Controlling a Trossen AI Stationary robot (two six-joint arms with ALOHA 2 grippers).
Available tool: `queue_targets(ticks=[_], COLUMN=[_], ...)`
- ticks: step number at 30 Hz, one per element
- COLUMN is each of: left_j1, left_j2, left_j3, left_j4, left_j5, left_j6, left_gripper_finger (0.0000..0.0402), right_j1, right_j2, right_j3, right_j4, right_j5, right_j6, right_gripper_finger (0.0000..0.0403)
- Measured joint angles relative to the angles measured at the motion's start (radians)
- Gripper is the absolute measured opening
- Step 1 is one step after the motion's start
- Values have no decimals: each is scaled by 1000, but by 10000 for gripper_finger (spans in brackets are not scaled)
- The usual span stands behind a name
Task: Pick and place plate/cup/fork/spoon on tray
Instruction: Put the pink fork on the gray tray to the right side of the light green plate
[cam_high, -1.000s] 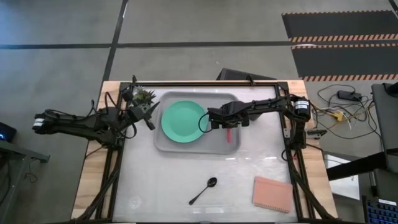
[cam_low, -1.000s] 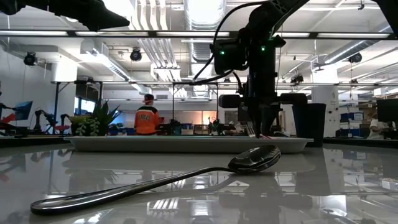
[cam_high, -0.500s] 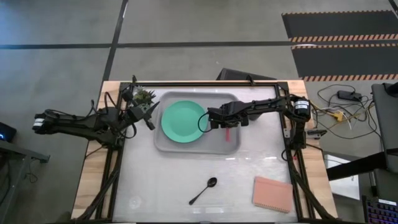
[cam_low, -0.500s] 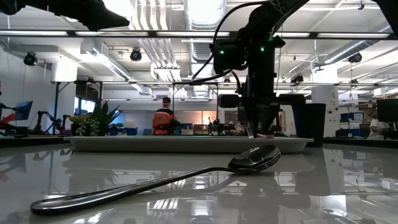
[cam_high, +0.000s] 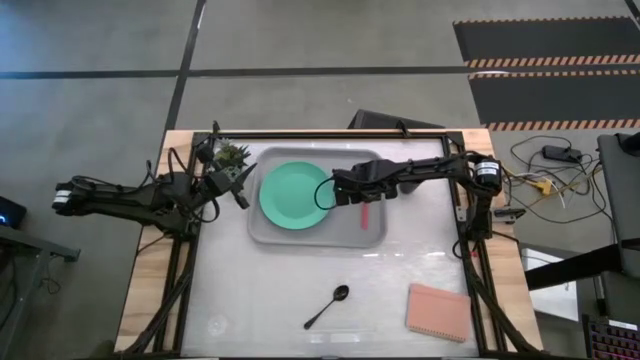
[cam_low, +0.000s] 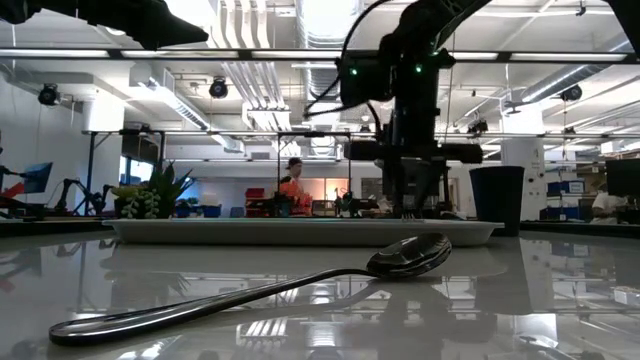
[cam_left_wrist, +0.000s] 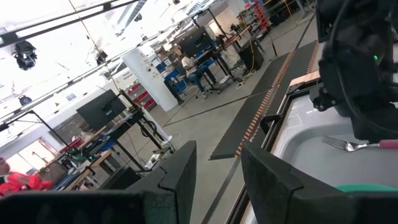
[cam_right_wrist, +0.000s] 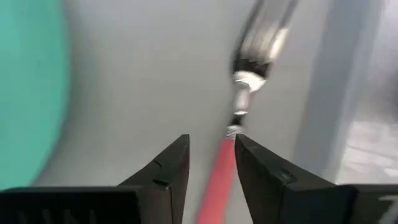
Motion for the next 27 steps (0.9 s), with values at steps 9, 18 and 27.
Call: queue_targets(ticks=[9,18,27], left_j1=[0,0,0], left_j2=[0,0,0], left_j3=[0,0,0], left_j4=[0,0,0], left_j5=[0,0,0], left_j6=[0,0,0], left_gripper_finger=[109,109,109], right_j1=[45,75,77], right_j2=[1,2,2], right_j3=[21,-61,-114], right_j4=[46,58,90], right_j5=[-54,-54,-15], right_j6=[-55,-30,-39], right_gripper_finger=[28,9,8])
